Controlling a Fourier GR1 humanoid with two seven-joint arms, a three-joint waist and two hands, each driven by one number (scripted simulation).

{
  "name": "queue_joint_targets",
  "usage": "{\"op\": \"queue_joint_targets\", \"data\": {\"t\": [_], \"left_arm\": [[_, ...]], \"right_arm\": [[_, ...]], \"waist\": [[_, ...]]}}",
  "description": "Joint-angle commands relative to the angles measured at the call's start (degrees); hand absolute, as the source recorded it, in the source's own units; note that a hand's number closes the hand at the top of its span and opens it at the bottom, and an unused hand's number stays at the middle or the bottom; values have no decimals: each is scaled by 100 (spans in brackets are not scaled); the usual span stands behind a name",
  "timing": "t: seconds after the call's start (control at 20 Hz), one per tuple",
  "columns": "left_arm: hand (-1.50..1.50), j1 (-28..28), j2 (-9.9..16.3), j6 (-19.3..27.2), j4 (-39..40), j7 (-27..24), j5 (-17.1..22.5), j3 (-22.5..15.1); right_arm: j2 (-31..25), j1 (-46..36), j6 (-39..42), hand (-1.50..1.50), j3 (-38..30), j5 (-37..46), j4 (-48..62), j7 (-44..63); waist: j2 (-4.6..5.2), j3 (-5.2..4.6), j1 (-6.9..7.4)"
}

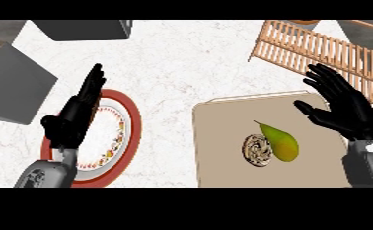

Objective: Pick the cupcake from the tray and place it in the tiered shelf

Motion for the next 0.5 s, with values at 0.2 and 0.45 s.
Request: {"op": "queue_joint_targets", "data": {"t": [0.2, 0.45], "left_arm": [[0, -211, -48, -298, 523, -134, -85, -82], [0, -77, -229, -124, 60, 232, -303, -233]], "right_arm": [[711, 649, -1877, -150, -310, 1287, 740, -1849], [378, 949, -237, -150, -914, 169, 809, -2675]], "waist": [[-40, 1, 102], [-66, 2, 140]]}}
